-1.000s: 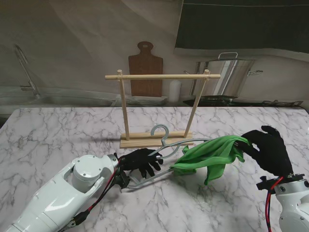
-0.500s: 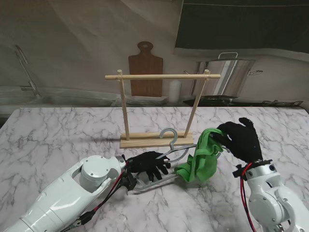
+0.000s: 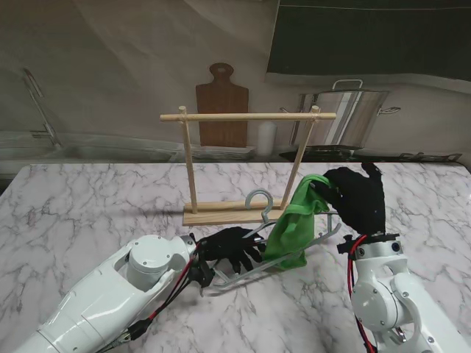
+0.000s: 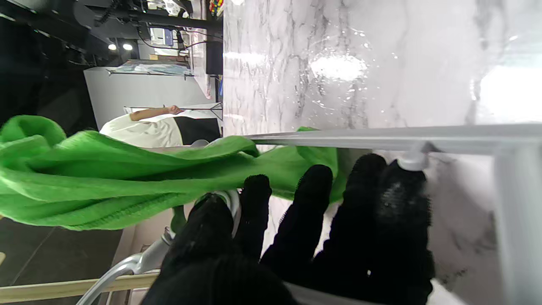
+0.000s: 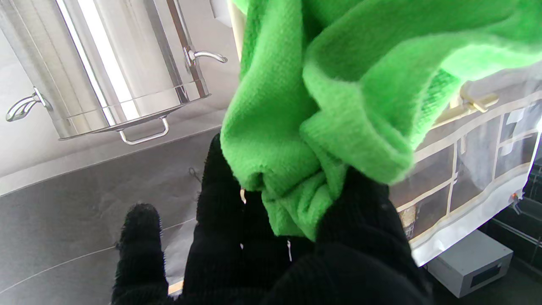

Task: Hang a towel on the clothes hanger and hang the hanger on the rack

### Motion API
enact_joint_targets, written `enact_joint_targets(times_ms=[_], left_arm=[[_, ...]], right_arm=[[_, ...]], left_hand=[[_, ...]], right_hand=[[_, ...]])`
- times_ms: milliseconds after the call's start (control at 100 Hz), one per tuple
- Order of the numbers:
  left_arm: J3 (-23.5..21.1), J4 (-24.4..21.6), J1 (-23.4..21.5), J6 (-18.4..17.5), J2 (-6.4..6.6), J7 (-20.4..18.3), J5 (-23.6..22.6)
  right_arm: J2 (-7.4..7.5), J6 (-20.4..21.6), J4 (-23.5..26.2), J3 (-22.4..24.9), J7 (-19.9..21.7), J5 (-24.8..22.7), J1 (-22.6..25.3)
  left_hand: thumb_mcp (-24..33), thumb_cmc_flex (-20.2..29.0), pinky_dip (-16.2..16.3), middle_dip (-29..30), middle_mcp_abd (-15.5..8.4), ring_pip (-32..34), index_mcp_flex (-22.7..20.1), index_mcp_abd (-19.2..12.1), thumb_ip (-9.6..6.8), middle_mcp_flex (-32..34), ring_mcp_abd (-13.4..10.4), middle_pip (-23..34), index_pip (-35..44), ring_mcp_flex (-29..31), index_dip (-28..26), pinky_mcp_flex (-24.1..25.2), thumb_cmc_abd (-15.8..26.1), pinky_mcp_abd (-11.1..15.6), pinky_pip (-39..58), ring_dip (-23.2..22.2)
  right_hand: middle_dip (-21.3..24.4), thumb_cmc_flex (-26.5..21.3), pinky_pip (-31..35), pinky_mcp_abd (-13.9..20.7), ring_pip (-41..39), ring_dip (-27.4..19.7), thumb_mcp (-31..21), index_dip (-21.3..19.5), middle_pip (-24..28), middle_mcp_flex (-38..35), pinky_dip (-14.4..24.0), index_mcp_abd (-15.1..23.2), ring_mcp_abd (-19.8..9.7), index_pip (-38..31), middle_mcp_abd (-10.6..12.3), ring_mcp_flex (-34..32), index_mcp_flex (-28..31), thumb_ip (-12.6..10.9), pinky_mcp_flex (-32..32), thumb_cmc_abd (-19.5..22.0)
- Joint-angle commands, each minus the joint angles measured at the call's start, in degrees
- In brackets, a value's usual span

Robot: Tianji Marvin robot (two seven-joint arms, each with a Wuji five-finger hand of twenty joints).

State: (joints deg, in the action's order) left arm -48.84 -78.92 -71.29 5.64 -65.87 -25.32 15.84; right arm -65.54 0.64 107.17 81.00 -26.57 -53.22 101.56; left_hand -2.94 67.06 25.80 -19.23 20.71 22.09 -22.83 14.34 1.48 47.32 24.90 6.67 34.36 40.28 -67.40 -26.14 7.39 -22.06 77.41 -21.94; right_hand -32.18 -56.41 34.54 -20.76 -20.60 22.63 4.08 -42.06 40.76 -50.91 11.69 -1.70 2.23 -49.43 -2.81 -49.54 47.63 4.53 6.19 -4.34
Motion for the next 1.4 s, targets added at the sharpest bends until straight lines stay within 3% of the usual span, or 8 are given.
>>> enact_joint_targets(times_ms=[0, 230, 340, 480, 670, 880, 1390], left_arm=[[0.0, -1.9, -0.4, -0.8, 0.37, -1.2, -0.9], [-2.9, -6.0, -1.9, -1.0, 1.30, -0.7, -3.0], [-3.7, -6.9, -1.8, -0.8, 1.66, -0.8, -4.4], [-4.1, -6.8, -1.4, -0.1, 1.62, -0.4, -5.2], [-4.9, -7.5, -1.8, -0.1, 1.37, 1.1, -5.4], [-5.8, -8.7, -2.2, -0.5, 1.45, 2.1, -6.6], [-8.3, -12.5, -3.0, -0.7, 2.20, 1.7, -8.3]], right_arm=[[0.16, -0.3, -0.3, -0.2, 1.0, -0.1, 0.5], [1.01, 1.4, 1.3, 1.0, 3.5, -3.0, 3.8], [0.77, 3.2, 2.9, 2.5, 2.7, -2.4, 6.0], [0.41, 5.8, 5.5, 4.9, 1.2, -1.7, 9.3], [0.61, 8.1, 7.6, 7.0, 2.5, -2.3, 13.2], [0.89, 9.7, 8.5, 8.3, 7.2, -0.3, 15.9], [2.22, 9.0, 9.5, 8.2, 15.7, -2.1, 19.1]], left_hand=[[0.9, 4.8, 0.3, -0.4, 0.1, 1.0, -1.6, -2.1, -0.06, 2.4, 2.1, 0.6, 0.5, 1.2, -0.5, -0.6, 3.6, -0.1, -18.2, -0.4], [1.0, 5.1, 0.4, -0.6, 0.1, 1.4, -2.0, -1.5, -0.11, 2.9, 2.0, 0.8, 0.5, 1.7, -0.5, -1.0, 3.3, -0.1, -17.9, -0.5], [1.0, 5.3, 0.4, -0.7, -0.1, 1.5, -2.2, -1.3, -0.15, 3.2, 2.0, 0.9, 0.6, 2.0, -0.6, -1.3, 3.3, 0.0, -17.8, -0.6], [1.0, 5.4, 0.3, -0.8, 0.0, 1.6, -2.3, -1.0, -0.18, 3.4, 2.0, 0.9, 0.5, 2.2, -0.6, -1.4, 3.2, 0.0, -17.7, -0.6], [1.0, 5.5, 0.4, -0.9, -0.1, 1.8, -2.5, -0.8, -0.22, 3.6, 2.1, 1.0, 0.5, 2.4, -0.8, -1.7, 3.1, -0.1, -17.4, -0.7], [1.0, 5.6, 0.4, -1.0, -0.2, 2.1, -2.6, -0.6, -0.24, 3.9, 2.1, 1.0, 0.6, 2.7, -0.9, -2.0, 3.0, 0.0, -17.1, -0.8], [1.1, 5.8, 0.3, -1.1, -0.2, 2.4, -3.0, -0.2, -0.28, 4.5, 2.2, 1.1, 0.5, 3.3, -0.9, -2.6, 2.8, -0.1, -16.6, -0.8]], right_hand=[[-0.3, -6.1, -1.1, 0.0, -0.9, 0.8, -2.9, 0.0, 1.4, 1.1, 0.7, 3.0, 0.5, -2.7, 0.2, 0.9, 1.4, -1.9, -1.0, 1.1], [-0.1, -5.9, -0.9, -0.3, -1.3, 0.7, -2.8, 0.4, 1.3, 0.7, 0.8, 3.1, 0.6, -2.9, 0.2, 0.5, 1.7, -1.9, -0.7, 0.9], [0.0, -6.0, -0.9, -0.2, -1.2, 0.6, -2.9, 0.5, 1.2, 0.8, 0.8, 3.0, 0.6, -2.9, 0.1, 0.6, 1.6, -1.9, -0.8, 0.9], [0.0, -6.0, -0.8, -0.3, -1.2, 0.5, -2.9, 0.5, 1.3, 0.7, 0.8, 2.9, 0.7, -3.0, 0.0, 0.6, 1.7, -1.9, -0.7, 0.9], [0.1, -6.0, -0.6, -0.4, -1.3, 0.5, -2.9, 0.7, 1.1, 0.3, 0.8, 3.1, 0.7, -2.8, 0.1, 0.3, 2.0, -1.9, -0.5, 0.6], [0.3, -6.1, -0.5, -0.5, -1.1, 0.4, -2.9, 0.9, 0.7, 0.2, 0.7, 2.9, 1.1, -2.6, -0.1, 0.2, 2.3, -1.9, -0.4, 0.3], [0.5, -6.1, -0.1, -0.6, -0.8, 0.4, -2.9, 2.1, -0.5, 0.3, 0.7, 3.5, 1.2, -1.2, -0.1, 0.2, 2.0, -1.8, -0.4, -0.4]])
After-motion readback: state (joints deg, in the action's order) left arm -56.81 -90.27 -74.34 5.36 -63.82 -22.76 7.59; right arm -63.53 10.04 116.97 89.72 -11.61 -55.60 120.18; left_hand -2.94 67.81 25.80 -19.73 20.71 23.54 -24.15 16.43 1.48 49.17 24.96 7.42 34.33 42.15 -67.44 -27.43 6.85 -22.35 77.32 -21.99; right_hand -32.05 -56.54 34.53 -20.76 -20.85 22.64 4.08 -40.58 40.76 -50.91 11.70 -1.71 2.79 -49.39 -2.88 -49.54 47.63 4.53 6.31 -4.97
